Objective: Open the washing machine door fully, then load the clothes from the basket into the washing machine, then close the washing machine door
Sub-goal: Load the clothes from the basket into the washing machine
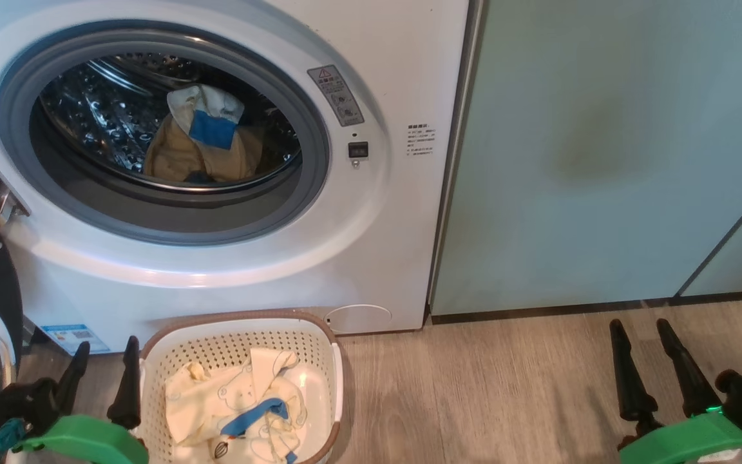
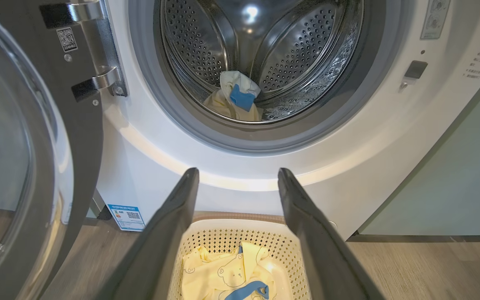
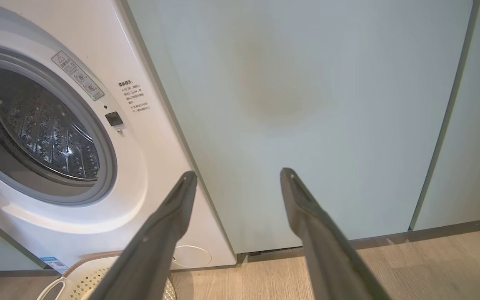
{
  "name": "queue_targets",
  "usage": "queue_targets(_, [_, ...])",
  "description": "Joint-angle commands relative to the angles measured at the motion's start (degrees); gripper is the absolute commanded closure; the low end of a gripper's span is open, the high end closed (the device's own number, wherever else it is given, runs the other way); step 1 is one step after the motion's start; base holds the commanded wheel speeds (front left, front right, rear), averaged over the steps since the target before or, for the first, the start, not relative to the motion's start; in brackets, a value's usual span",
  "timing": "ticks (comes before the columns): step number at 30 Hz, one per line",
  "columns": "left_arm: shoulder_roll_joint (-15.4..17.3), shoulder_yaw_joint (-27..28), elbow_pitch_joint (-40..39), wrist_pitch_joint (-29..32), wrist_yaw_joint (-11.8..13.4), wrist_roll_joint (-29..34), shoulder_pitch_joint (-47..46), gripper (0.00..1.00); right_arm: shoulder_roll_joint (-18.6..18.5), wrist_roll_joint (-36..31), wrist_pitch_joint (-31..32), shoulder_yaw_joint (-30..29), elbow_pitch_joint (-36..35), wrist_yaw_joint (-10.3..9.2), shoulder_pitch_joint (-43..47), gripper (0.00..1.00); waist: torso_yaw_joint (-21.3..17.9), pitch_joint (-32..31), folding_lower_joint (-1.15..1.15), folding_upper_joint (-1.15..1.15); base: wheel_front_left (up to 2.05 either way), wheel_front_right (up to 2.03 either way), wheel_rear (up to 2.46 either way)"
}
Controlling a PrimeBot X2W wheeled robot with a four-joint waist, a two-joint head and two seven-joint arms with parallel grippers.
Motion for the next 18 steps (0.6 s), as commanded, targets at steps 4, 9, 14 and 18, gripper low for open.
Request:
queue_targets(4, [1.1, 3.0, -2.2, -0.4, 0.5, 0.0, -1.9, 0.00, -1.1, -0.1, -0.4, 1.3, -1.6, 0.01, -1.3, 0.00, 0.0, 0.2, 0.00, 0.00, 0.00, 0.00, 0.00])
queue_targets(9, [1.1, 3.0, -2.4, -0.4, 0.6, 0.0, -2.1, 0.00, -0.9, -0.1, -0.4, 1.2, -1.7, 0.01, -1.5, 0.00, 0.0, 0.6, 0.00, 0.00, 0.00, 0.00, 0.00])
queue_targets(14, [1.1, 3.0, -2.4, -0.4, 0.6, 0.0, -2.3, 0.00, -0.8, 0.0, -0.4, 1.1, -1.7, 0.01, -1.6, 0.00, 0.0, 0.8, 0.00, 0.00, 0.00, 0.00, 0.00])
queue_targets(18, [1.1, 3.0, -2.4, -0.4, 0.6, 0.0, -2.4, 0.00, -0.8, 0.0, -0.4, 1.1, -1.7, 0.01, -1.7, 0.00, 0.0, 0.9, 0.00, 0.00, 0.00, 0.00, 0.00])
